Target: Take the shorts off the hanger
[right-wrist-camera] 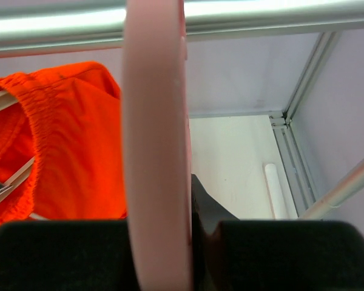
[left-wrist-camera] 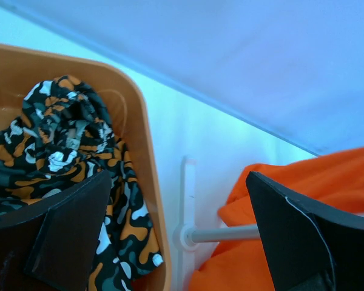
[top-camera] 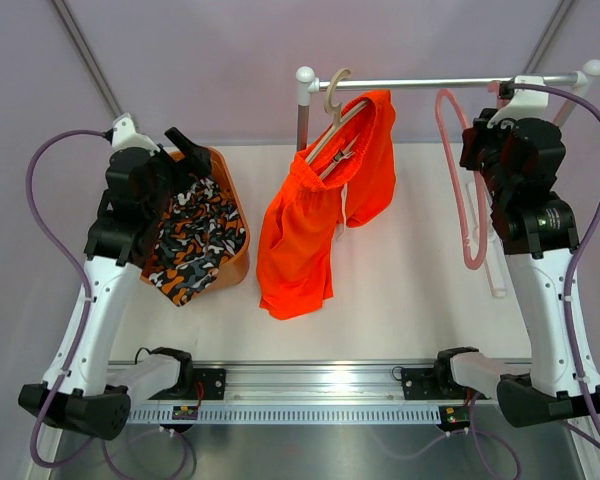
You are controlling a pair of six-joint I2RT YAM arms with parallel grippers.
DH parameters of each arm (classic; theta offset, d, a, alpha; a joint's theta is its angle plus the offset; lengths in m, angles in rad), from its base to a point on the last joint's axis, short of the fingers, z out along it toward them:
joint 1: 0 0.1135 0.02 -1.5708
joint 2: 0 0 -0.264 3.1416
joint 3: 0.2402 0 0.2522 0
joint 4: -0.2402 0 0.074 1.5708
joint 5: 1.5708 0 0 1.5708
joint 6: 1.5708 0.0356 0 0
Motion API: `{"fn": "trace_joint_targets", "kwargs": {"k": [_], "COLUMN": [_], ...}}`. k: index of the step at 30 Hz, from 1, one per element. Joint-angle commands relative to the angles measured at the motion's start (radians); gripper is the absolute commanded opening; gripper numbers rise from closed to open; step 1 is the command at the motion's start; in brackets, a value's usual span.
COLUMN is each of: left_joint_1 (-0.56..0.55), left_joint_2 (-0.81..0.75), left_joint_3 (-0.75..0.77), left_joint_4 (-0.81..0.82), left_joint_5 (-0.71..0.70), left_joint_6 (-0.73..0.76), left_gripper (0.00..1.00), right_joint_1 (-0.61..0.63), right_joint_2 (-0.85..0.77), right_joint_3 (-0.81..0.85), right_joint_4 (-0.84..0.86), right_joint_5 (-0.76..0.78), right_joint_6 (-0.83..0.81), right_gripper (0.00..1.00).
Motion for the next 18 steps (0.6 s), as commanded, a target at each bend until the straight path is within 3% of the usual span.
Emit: {"fn": "trace_joint_targets", "kwargs": {"k": [1,18], "left_joint_1": [-0.029,-0.037], "left_joint_2": [-0.067,-0.202], "left_joint_3": [0.011,-0.116], "left_joint_4": [0.012,0.016], "left_joint_5": [0.03,0.071], "left_joint_6": [0.047,0.115], "left_gripper": [0.99,0.99], "right_joint_1": [-0.05,-0.124], "right_joint_2": [-0.006,0.133], "right_joint_3": [-0.009,0.095], "right_joint_4": [0.15,0.188], "right_joint_5": [-0.121,-0.187], "right_joint_6": [-0.021,-0.047], "right_gripper": [0.0,0.0]}}
